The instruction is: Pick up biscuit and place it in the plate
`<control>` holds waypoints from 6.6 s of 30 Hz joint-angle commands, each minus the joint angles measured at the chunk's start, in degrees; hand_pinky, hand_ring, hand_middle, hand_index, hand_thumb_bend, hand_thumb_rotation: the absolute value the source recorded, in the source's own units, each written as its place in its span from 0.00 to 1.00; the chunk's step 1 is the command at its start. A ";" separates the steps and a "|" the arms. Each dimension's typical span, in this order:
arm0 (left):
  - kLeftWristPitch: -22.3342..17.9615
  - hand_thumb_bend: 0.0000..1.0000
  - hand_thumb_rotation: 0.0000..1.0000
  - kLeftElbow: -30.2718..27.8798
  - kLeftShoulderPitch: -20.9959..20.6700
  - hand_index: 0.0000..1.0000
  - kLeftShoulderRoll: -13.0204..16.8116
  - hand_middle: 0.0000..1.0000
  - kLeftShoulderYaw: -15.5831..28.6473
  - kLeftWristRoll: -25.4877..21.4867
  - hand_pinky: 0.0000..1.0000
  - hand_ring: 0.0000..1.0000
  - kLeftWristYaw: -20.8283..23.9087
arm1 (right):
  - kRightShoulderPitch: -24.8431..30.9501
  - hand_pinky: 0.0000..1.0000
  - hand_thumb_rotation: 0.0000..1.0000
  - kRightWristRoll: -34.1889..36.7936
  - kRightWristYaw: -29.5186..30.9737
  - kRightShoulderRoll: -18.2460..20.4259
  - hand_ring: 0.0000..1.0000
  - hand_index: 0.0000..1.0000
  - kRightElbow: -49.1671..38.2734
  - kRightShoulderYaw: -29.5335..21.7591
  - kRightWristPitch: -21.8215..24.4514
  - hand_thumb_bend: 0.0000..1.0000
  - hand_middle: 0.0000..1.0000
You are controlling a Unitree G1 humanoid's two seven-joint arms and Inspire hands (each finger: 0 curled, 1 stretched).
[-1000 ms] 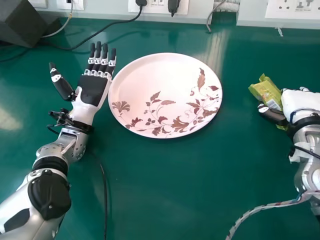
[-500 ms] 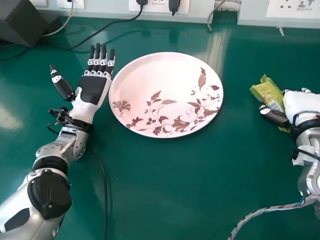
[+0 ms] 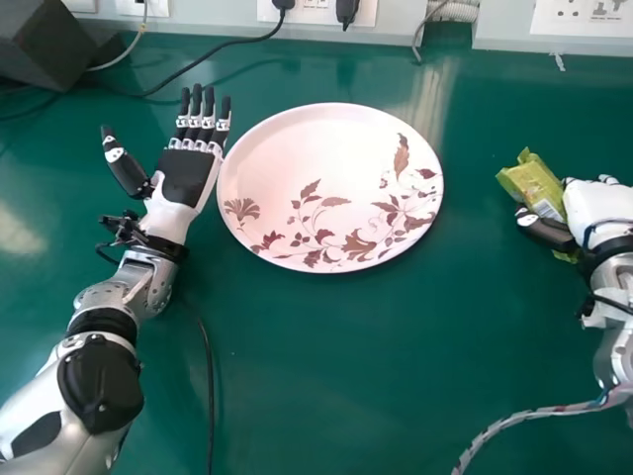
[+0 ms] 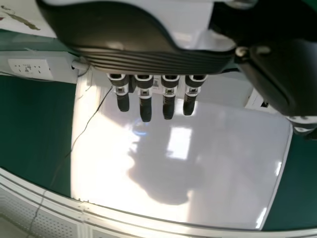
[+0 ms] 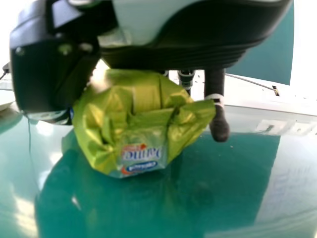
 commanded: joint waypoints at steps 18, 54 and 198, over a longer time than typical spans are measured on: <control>-3.74 1.00 0.60 1.54 0.79 1.00 0.92 0.99 -1.38 3.03 1.00 0.94 -1.49 | 2.13 0.14 0.05 -0.75 7.37 0.70 0.17 0.48 -10.29 -3.43 6.21 0.48 0.11; -6.82 1.00 0.61 1.09 1.06 1.00 0.91 0.97 -2.70 5.86 1.00 0.93 -3.03 | 2.27 0.14 0.04 -7.39 14.18 2.21 0.17 0.48 -22.70 -6.31 5.86 0.48 0.11; -9.61 1.00 0.73 -0.57 5.91 1.00 -3.32 0.97 -5.91 6.99 1.00 0.93 -7.66 | -12.04 0.10 0.04 3.60 -3.06 15.56 0.16 0.48 -13.36 1.83 -23.08 0.48 0.12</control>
